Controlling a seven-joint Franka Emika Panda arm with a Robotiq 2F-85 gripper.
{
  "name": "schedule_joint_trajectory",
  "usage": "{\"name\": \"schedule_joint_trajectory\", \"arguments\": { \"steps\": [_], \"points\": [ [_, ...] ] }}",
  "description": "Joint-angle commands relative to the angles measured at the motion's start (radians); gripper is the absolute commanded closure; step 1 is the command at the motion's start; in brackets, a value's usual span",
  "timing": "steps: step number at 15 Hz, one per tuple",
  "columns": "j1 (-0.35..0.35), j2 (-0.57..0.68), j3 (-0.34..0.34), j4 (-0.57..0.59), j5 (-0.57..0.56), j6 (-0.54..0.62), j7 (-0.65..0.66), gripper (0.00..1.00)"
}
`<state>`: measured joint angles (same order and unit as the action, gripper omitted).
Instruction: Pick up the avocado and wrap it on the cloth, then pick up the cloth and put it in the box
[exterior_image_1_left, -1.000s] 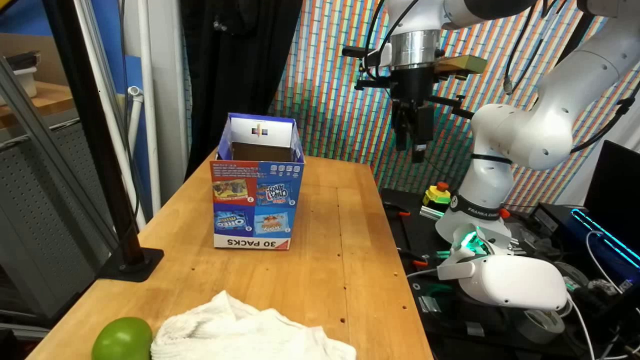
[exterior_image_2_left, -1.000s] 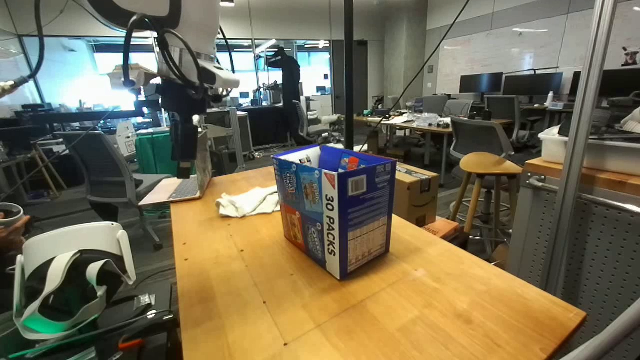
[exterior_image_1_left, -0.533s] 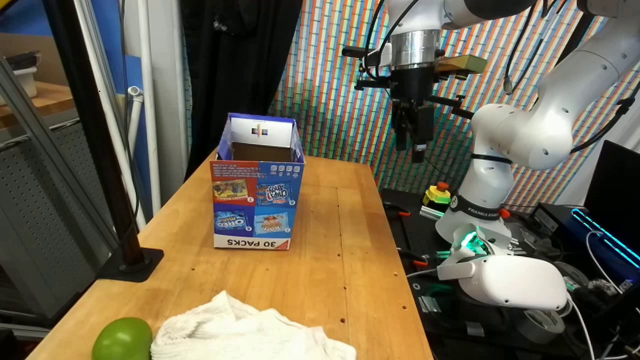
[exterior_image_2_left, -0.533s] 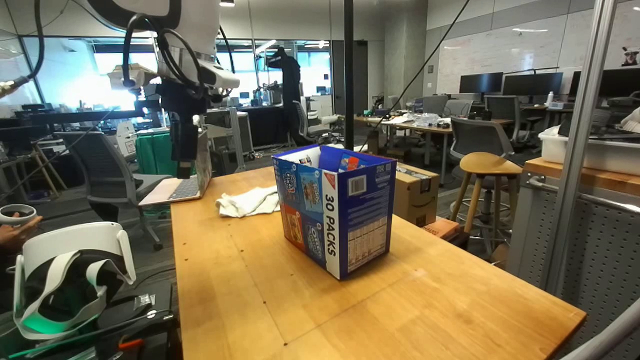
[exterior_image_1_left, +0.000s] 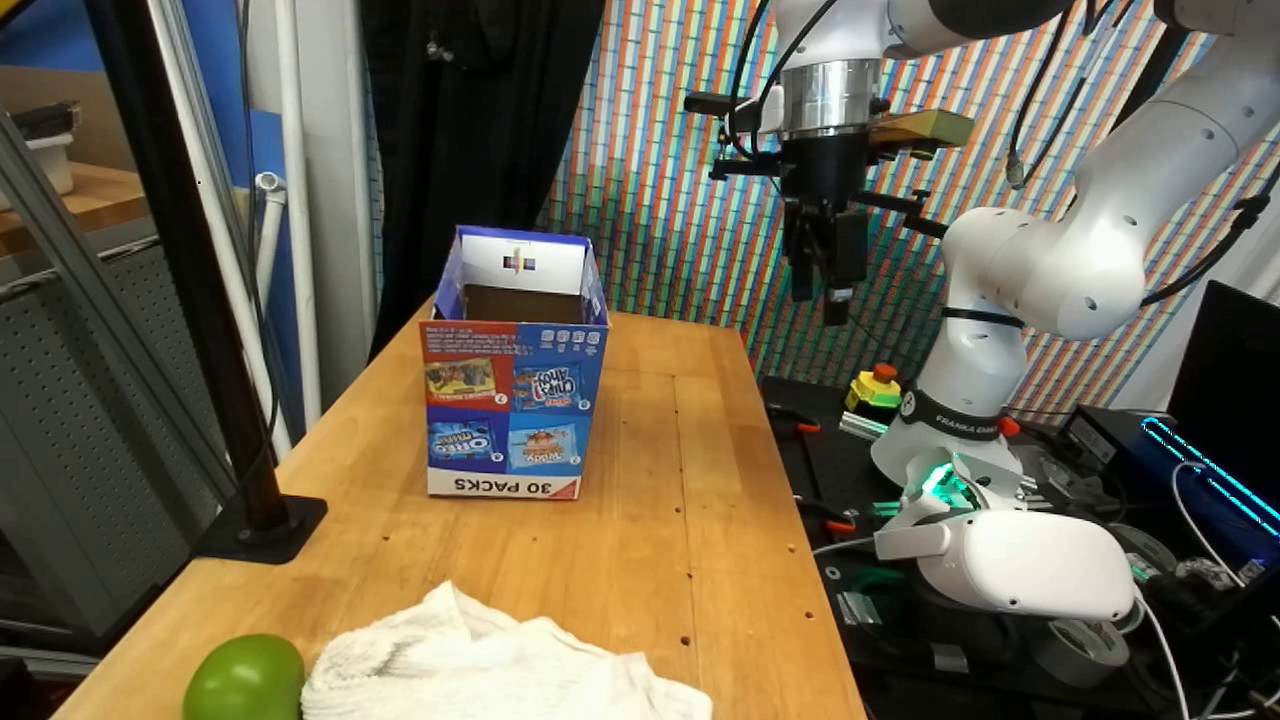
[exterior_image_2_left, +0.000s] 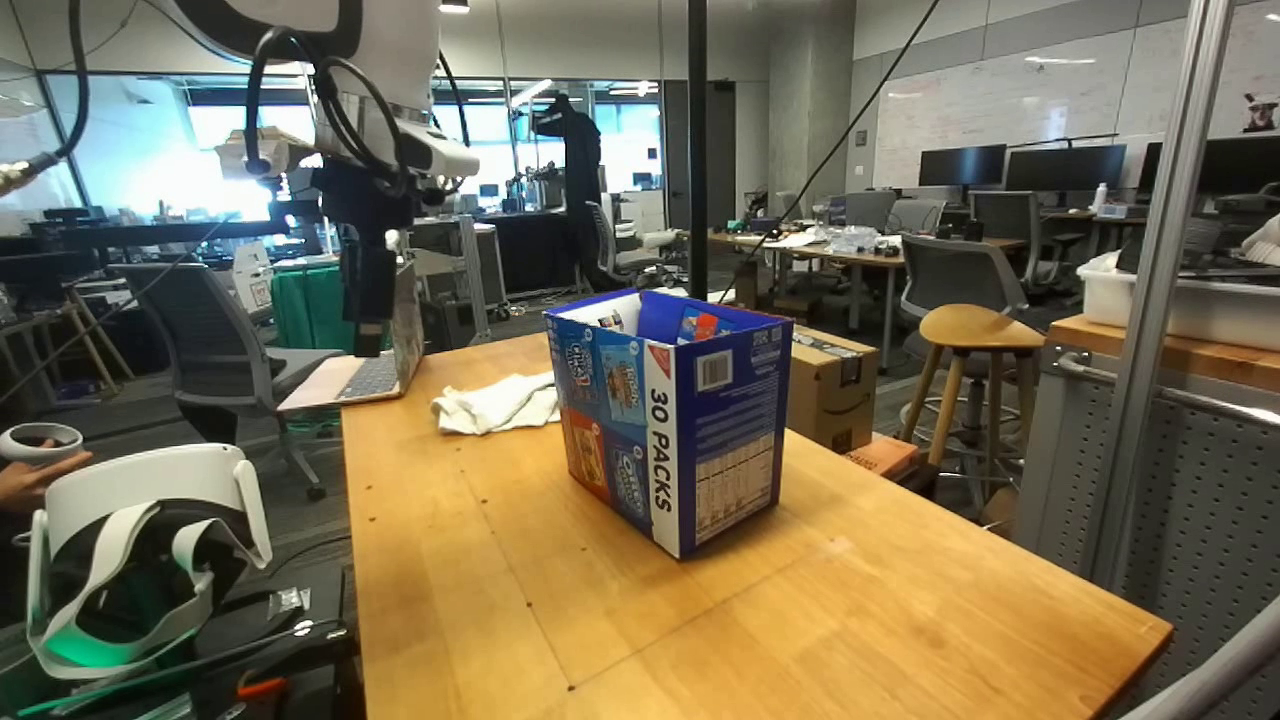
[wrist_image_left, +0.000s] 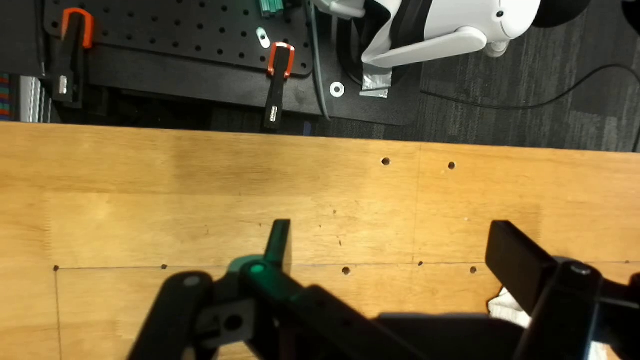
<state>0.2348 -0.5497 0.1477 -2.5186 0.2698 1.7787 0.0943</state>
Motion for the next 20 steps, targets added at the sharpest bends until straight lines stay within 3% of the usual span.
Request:
{"name": "schedule_joint_trajectory", "arguments": {
  "steps": [1, 9, 20],
  "points": [
    [-0.015, -0.001, 0.012, 0.003, 0.005, -0.005, -0.006, 0.0],
    [-0.03, 0.051, 0.015, 0.06, -0.062, -0.003, -0.026, 0.0],
    [-0.119, 0.25, -0.069, 0.325, -0.266, 0.02, -0.215, 0.0]
  ]
}}
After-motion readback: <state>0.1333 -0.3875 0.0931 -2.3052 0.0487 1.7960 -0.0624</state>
